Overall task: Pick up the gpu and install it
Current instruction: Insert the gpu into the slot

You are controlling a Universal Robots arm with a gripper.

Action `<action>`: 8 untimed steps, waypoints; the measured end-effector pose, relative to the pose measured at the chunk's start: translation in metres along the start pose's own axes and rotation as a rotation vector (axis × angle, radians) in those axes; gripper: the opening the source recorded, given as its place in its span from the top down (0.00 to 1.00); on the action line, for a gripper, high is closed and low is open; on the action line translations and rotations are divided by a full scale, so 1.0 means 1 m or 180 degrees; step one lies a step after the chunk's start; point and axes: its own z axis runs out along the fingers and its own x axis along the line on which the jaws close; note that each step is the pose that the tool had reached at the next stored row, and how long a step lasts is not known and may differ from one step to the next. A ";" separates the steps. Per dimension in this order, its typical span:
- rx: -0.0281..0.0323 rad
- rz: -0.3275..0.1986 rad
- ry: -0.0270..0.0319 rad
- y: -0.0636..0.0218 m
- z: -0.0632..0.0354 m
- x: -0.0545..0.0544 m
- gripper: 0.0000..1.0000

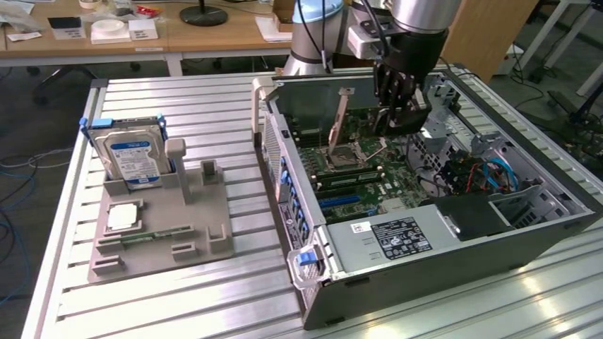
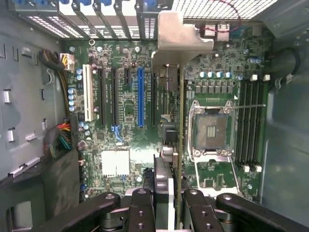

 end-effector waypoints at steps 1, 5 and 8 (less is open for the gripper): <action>0.0000 0.0000 0.0000 0.0002 0.0017 0.000 0.72; 0.0000 0.0000 0.0000 0.0012 0.0077 0.001 0.72; 0.0000 0.0000 -0.0001 0.0016 0.0122 0.001 0.72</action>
